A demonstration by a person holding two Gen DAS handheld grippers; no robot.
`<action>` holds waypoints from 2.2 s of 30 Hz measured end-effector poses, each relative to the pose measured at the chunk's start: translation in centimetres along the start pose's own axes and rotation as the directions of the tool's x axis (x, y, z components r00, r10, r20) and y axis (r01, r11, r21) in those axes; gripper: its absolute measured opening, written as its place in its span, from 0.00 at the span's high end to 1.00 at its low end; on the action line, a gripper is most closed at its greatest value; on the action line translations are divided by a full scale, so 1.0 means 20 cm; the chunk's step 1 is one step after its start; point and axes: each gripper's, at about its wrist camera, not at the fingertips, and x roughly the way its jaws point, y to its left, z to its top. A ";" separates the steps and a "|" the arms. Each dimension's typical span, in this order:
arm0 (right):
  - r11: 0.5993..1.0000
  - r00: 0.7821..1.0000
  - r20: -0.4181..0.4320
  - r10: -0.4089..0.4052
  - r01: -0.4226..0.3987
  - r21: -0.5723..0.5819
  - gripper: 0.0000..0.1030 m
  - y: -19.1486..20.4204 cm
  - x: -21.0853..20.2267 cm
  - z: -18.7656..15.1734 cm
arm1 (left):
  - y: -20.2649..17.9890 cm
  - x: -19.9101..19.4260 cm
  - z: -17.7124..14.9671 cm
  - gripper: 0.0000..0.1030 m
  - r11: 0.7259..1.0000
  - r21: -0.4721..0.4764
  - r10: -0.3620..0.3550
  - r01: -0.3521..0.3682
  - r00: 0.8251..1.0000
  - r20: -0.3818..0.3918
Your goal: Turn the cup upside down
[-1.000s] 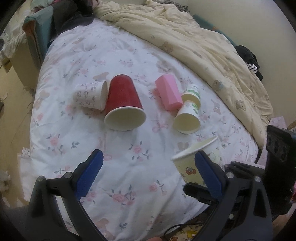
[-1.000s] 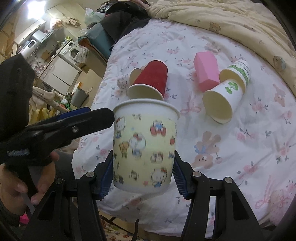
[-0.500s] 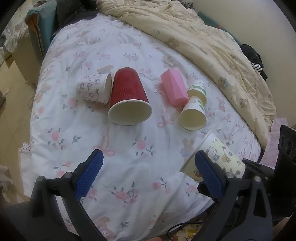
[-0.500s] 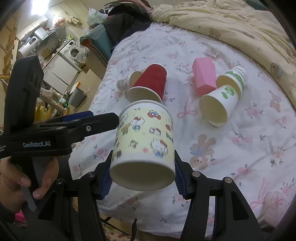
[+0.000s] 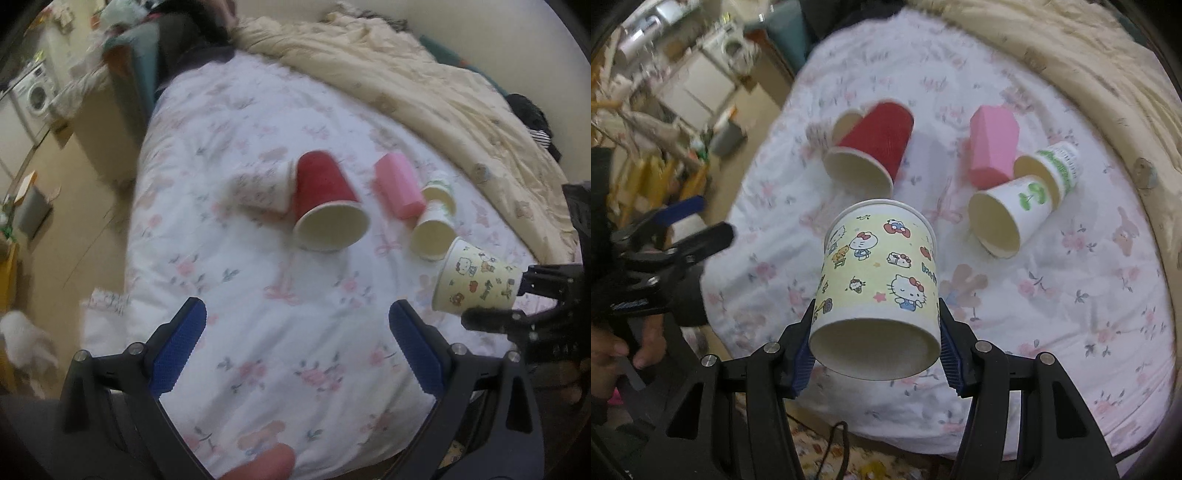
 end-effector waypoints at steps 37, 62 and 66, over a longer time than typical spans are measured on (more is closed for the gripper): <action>0.982 0.989 0.148 0.026 -0.053 0.184 0.07 -0.04 -0.08 -0.04 | -0.01 -0.06 -0.11 0.03 0.998 -0.028 0.052 -0.050 0.996 0.067; 0.942 0.845 0.452 -0.285 0.159 0.296 0.05 0.11 -0.19 -0.52 | -0.09 -0.21 -0.31 0.03 0.999 0.016 0.047 -0.050 0.984 0.174; 0.942 0.846 0.450 -0.286 0.161 0.295 0.05 0.11 -0.19 -0.52 | -0.09 -0.21 -0.30 0.03 0.999 0.005 0.037 -0.038 0.984 0.173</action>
